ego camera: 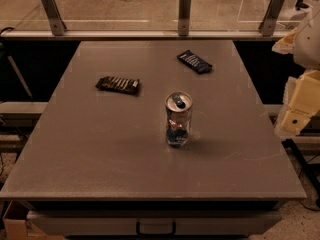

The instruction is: Move redbull can near rxbar chocolate

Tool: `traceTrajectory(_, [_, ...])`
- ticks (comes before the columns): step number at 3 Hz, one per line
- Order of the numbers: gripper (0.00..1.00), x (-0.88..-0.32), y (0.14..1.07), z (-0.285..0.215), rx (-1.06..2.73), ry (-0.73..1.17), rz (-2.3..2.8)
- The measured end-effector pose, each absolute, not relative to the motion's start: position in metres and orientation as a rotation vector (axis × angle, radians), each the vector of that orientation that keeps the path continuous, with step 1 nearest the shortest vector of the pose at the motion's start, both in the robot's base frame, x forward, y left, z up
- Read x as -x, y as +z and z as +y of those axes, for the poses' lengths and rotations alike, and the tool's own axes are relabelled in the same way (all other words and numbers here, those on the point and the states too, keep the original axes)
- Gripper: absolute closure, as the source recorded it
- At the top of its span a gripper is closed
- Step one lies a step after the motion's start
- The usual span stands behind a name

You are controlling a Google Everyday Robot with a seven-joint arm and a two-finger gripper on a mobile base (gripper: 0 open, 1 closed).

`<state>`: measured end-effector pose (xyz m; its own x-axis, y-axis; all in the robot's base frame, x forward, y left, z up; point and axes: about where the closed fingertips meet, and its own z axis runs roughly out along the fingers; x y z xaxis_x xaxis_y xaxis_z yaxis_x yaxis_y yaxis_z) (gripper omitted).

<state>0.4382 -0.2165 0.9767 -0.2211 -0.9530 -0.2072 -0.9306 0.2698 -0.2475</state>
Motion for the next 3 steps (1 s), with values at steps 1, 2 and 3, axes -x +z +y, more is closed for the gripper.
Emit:
traceTrajectory(1, [0.00, -0.438, 0.977, -0.217, 1.724, -0.100, 2.230])
traceTrajectory(2, [0.00, -0.447, 0.958, -0.206, 1.728, -0.006, 2.182])
traceTrajectory(3, [0.00, -0.464, 0.924, -0.180, 1.742, 0.201, 2.082])
